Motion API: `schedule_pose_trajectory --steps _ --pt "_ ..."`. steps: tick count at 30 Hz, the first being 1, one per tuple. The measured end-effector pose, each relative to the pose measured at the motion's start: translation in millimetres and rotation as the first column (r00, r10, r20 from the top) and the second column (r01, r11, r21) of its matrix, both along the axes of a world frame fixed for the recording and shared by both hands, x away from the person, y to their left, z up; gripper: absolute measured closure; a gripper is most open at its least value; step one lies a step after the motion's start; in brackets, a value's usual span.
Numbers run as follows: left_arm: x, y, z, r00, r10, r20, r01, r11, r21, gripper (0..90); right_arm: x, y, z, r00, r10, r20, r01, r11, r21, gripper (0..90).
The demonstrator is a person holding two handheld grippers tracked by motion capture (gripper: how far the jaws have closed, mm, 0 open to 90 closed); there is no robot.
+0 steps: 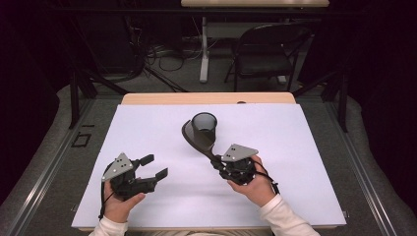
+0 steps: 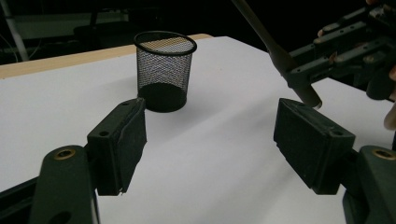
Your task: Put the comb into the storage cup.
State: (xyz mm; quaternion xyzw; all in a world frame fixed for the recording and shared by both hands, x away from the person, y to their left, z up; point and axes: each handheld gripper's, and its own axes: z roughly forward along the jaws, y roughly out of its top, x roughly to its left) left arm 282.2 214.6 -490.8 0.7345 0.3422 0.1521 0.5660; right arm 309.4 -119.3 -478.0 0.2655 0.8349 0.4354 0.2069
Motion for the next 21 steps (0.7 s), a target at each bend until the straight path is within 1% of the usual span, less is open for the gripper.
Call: schedule_pose_trajectory --steps 4,5,7,11,14,15,17,20,21 --pt "5.7 -0.9 8.8 0.9996 -0.004 -0.029 0.003 0.9995 -0.033 26.3 -4.7 2.6 0.1 0.9988 -0.005 0.049 0.005 1.0 -0.005 72.6" --pt "7.4 -1.1 11.5 0.9993 -0.007 -0.038 0.005 0.9994 -0.034 26.6 -5.4 2.9 0.2 0.9984 -0.004 0.057 0.004 1.0 -0.004 72.6" --pt "10.6 -2.1 17.1 0.9989 -0.004 -0.046 0.002 0.9992 -0.04 26.6 -6.6 3.7 0.0 0.9977 -0.006 0.067 0.006 1.0 0.001 72.6" --pt "16.6 -4.0 29.5 0.998 -0.011 -0.062 0.007 0.9978 -0.066 27.0 -8.3 5.3 -1.7 0.9964 -0.009 0.084 0.009 1.0 -0.004 72.6" --pt "20.4 -5.5 37.4 0.9971 -0.002 -0.076 -0.004 0.9963 -0.085 29.0 -9.0 5.8 -2.4 0.9958 -0.012 0.091 0.012 1.0 0.002 72.6" --pt "21.6 -5.8 39.5 0.9961 0.0 -0.088 -0.008 0.9955 -0.094 30.5 -9.4 5.9 -2.5 0.9958 -0.012 0.091 0.012 1.0 0.005 72.6" --pt "24.0 -6.9 42.5 0.9931 -0.008 -0.117 -0.007 0.9919 -0.127 33.4 -10.1 6.1 -2.7 0.9952 -0.013 0.097 0.013 1.0 0.008 72.6" --pt "27.2 -9.1 45.1 0.9902 -0.014 -0.139 -0.009 0.9861 -0.166 35.5 -11.1 6.6 -3.4 0.9945 -0.018 0.103 0.017 1.0 0.009 72.6" --pt "28.4 -9.9 46.1 0.9888 -0.019 -0.148 -0.007 0.9853 -0.171 36.0 -11.3 6.8 -3.8 0.9941 -0.019 0.106 0.018 1.0 0.01 72.6"
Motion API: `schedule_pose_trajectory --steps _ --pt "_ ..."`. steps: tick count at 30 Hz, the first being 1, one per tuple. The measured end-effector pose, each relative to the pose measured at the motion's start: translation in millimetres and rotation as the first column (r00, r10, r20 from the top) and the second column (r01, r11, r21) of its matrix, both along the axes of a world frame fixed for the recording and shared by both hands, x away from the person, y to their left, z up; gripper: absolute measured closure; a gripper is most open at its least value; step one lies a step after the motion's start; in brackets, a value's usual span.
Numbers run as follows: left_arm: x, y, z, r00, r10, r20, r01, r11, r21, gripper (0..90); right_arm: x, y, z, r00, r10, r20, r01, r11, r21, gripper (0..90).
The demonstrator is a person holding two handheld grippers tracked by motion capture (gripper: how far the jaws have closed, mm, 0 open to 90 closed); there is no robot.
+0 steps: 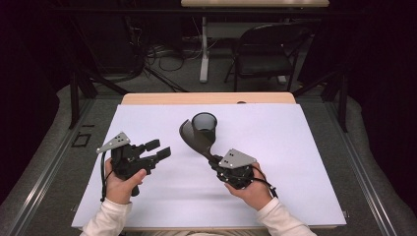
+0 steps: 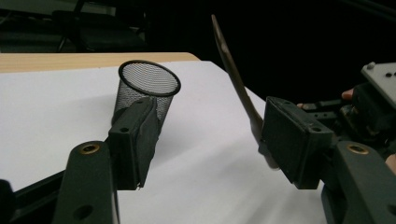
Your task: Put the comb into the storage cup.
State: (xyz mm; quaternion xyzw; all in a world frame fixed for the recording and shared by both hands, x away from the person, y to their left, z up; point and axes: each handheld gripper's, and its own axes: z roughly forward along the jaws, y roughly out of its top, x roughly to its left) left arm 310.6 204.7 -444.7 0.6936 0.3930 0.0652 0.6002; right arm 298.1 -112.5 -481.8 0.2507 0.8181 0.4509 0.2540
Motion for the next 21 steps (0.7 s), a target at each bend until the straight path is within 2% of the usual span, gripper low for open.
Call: schedule_pose_trajectory --steps 6,10,17,21 --pt "7.6 -5.5 2.7 0.9991 -0.018 -0.038 0.018 0.9997 -0.016 37.3 -1.6 1.6 -2.1 1.0 -0.002 0.009 0.002 1.0 0.002 72.6" --pt "9.7 -8.5 3.7 0.9991 -0.025 -0.035 0.025 0.9996 -0.015 43.9 -2.2 2.7 -3.3 1.0 0.001 0.009 -0.002 1.0 0.003 72.6" --pt "11.5 -14.9 6.7 0.9985 -0.029 -0.046 0.029 0.9995 -0.014 46.1 -4.7 4.8 -3.9 0.9997 0.004 0.023 -0.004 1.0 0.001 72.6" --pt "12.7 -17.8 7.3 0.9985 -0.021 -0.05 0.019 0.9993 -0.031 48.4 -5.3 5.9 -5.1 0.9997 0.006 0.023 -0.006 1.0 0.001 72.6"
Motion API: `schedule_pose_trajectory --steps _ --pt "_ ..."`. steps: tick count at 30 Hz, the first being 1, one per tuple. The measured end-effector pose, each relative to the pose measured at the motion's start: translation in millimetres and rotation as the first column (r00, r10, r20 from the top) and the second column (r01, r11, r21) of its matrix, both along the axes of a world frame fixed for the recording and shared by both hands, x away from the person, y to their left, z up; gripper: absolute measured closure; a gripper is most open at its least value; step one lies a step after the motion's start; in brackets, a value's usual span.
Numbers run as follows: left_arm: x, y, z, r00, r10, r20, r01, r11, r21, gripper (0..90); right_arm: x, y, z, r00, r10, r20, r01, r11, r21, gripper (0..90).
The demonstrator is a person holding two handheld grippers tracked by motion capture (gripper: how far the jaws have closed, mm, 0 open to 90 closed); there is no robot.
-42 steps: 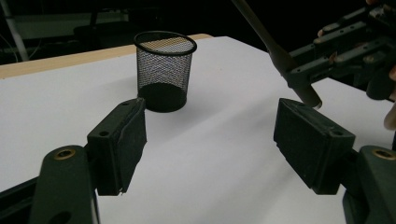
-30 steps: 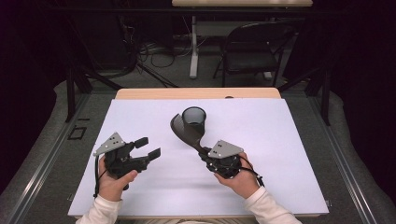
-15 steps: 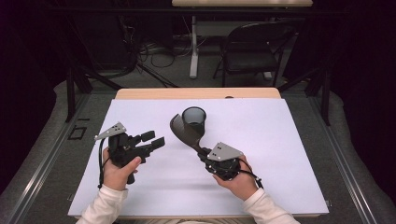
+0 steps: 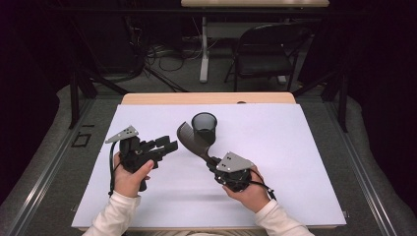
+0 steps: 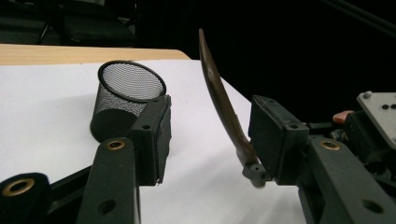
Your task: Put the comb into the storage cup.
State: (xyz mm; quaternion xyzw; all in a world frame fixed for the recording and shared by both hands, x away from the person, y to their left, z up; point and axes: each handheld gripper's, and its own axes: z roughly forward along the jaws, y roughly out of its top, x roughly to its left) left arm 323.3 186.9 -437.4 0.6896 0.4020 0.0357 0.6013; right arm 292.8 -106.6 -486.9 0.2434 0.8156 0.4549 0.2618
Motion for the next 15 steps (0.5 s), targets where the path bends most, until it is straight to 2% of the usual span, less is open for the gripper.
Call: schedule_pose_trajectory --steps 3,7,9,15 --pt "1.1 -1.2 -0.5 0.9999 0.014 -0.008 -0.014 0.9999 0.005 46.9 -0.2 0.5 -0.6 1.0 0.001 0.001 -0.001 1.0 0.0 72.6" --pt "2.3 -0.3 -0.6 0.9998 0.007 -0.02 -0.007 1.0 -0.004 44.9 -0.3 0.6 -0.8 1.0 -0.001 0.001 0.001 1.0 0.002 72.6" --pt "2.1 -0.4 -0.1 0.9998 -0.002 -0.019 0.002 1.0 -0.008 43.9 -0.5 0.8 -1.1 1.0 0.0 0.002 0.0 1.0 0.003 72.6" --pt "1.1 -2.6 0.8 0.9999 -0.015 0.0 0.015 0.9998 0.015 45.7 -1.2 2.1 -1.9 1.0 0.001 0.003 -0.001 1.0 0.003 72.6"
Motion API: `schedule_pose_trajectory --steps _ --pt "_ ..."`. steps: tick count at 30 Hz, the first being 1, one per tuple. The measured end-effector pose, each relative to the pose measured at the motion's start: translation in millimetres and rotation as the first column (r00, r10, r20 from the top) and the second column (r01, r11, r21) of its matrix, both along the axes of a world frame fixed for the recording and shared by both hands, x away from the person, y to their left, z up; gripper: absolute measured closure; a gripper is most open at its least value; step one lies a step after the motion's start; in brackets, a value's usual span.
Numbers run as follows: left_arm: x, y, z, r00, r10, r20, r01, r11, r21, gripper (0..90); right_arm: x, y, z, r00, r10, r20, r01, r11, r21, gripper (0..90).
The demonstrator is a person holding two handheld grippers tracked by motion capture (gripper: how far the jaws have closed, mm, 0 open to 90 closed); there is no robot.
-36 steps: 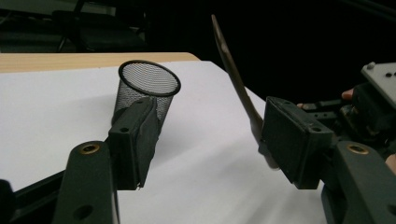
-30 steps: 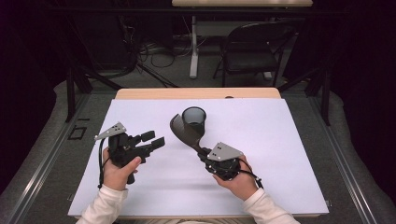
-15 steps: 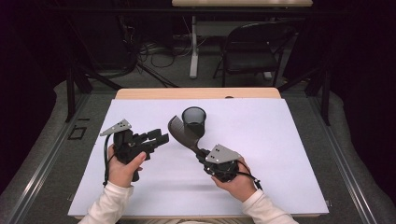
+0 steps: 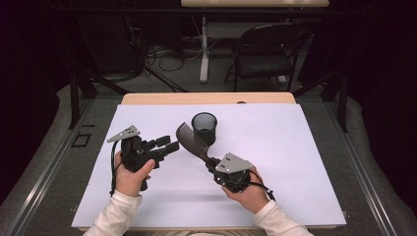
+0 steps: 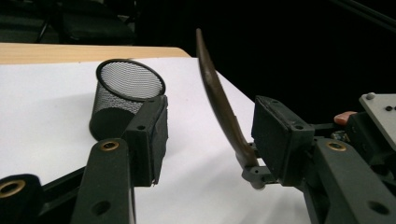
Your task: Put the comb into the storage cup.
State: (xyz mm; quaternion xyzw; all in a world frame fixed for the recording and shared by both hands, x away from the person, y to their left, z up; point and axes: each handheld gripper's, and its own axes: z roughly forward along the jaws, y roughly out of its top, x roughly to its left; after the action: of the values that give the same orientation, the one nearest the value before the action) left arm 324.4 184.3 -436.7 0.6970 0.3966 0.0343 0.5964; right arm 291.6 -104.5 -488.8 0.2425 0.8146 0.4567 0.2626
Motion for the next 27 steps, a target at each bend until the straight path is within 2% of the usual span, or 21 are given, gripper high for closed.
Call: schedule_pose_trajectory --steps 3,10,15,27 --pt "-0.4 -2.1 1.3 0.9999 -0.005 0.013 0.005 1.0 0.005 45.7 -0.3 0.5 -0.4 1.0 0.002 -0.002 -0.002 1.0 -0.001 72.6" --pt "1.9 -6.1 1.8 1.0 -0.004 0.008 0.004 1.0 0.008 47.6 -1.1 1.1 -0.6 1.0 0.005 0.004 -0.005 1.0 0.001 72.6" --pt "3.3 -6.8 1.5 0.9999 0.01 0.006 -0.01 0.9999 0.01 53.0 -1.5 1.5 -1.1 1.0 0.007 0.006 -0.007 1.0 0.0 72.6" --pt "7.7 -7.1 0.1 0.9994 0.017 -0.03 -0.018 0.9998 -0.012 62.7 -3.2 4.2 -3.2 0.9998 0.016 0.01 -0.016 1.0 0.001 72.6"
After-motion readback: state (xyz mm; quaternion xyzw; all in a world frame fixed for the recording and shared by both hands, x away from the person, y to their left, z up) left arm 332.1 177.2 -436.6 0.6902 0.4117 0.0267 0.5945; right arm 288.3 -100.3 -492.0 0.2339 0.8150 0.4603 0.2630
